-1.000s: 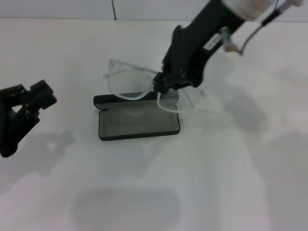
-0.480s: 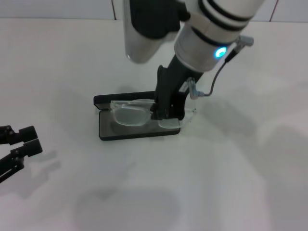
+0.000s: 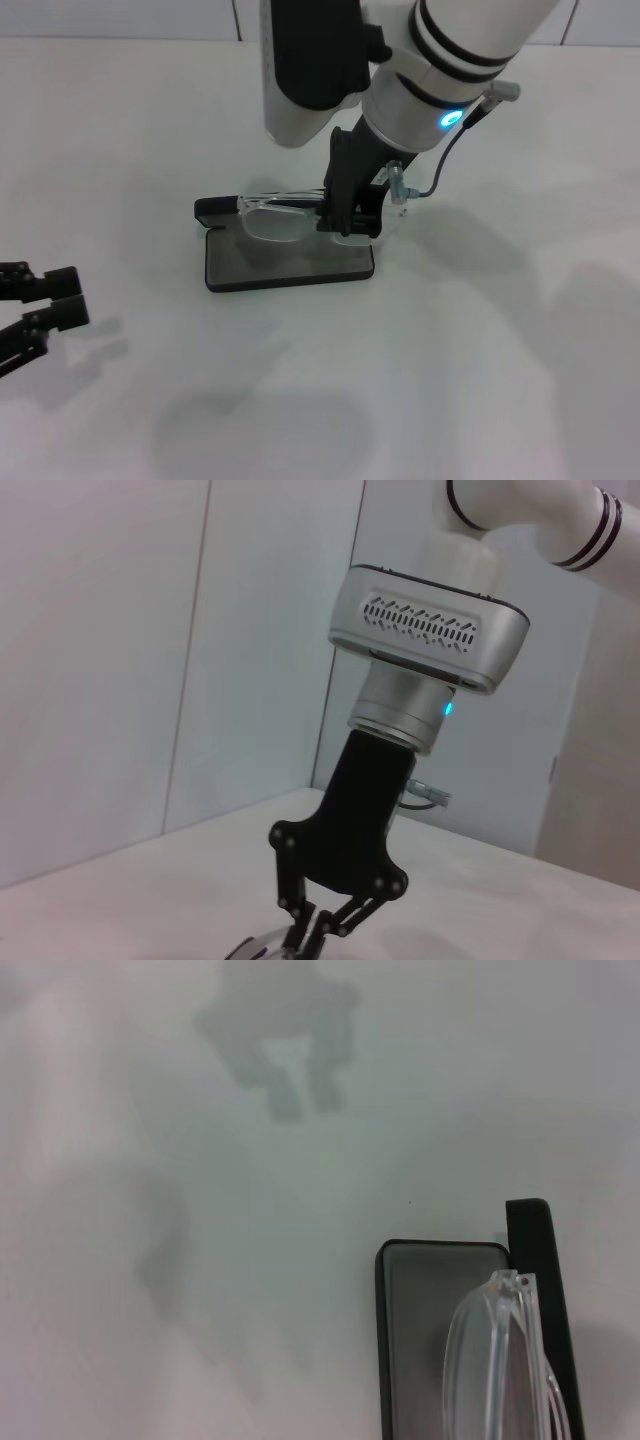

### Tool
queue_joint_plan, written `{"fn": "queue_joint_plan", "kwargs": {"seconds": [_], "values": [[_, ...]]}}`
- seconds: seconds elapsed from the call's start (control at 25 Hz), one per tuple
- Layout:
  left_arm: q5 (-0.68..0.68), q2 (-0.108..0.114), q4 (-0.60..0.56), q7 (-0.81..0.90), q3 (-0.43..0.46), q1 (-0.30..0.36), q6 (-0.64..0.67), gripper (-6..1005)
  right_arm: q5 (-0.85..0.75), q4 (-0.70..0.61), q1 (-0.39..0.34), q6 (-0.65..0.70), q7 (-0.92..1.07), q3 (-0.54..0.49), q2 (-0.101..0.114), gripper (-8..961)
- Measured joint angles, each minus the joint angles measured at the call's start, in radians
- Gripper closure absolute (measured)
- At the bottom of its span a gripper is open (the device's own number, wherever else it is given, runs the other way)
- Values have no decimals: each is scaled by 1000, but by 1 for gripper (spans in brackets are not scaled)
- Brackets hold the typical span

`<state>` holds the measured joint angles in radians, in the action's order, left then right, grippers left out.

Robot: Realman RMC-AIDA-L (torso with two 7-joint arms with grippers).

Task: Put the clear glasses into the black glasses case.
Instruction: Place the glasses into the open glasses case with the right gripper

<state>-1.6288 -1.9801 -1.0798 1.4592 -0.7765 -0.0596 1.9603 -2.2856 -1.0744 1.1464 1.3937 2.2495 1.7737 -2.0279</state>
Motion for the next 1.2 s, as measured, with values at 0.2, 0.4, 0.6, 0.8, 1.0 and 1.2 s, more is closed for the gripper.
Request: {"fn": "queue_joint_plan", "kwargs": {"seconds": [0.2, 0.4, 0.6, 0.8, 1.0, 1.2], "values": [[-27, -6, 4, 31, 0, -29, 0, 753, 2, 13, -10, -47, 0, 43, 0, 891], [-27, -15, 8, 30, 0, -43, 0, 754, 10, 25, -27, -100, 0, 85, 0, 891], [-19, -20, 7, 29, 0, -55, -2, 756, 12, 25, -34, -127, 5, 116, 0, 891], [-21, -20, 9, 32, 0, -75, -5, 757, 20, 25, -30, -141, 7, 134, 0, 891], [-24, -20, 11, 33, 1, -89, -7, 757, 37, 25, -27, -167, 7, 155, 0, 891], [-26, -22, 25, 31, 12, -96, -7, 758, 39, 25, -32, -197, 10, 181, 0, 891]]}}
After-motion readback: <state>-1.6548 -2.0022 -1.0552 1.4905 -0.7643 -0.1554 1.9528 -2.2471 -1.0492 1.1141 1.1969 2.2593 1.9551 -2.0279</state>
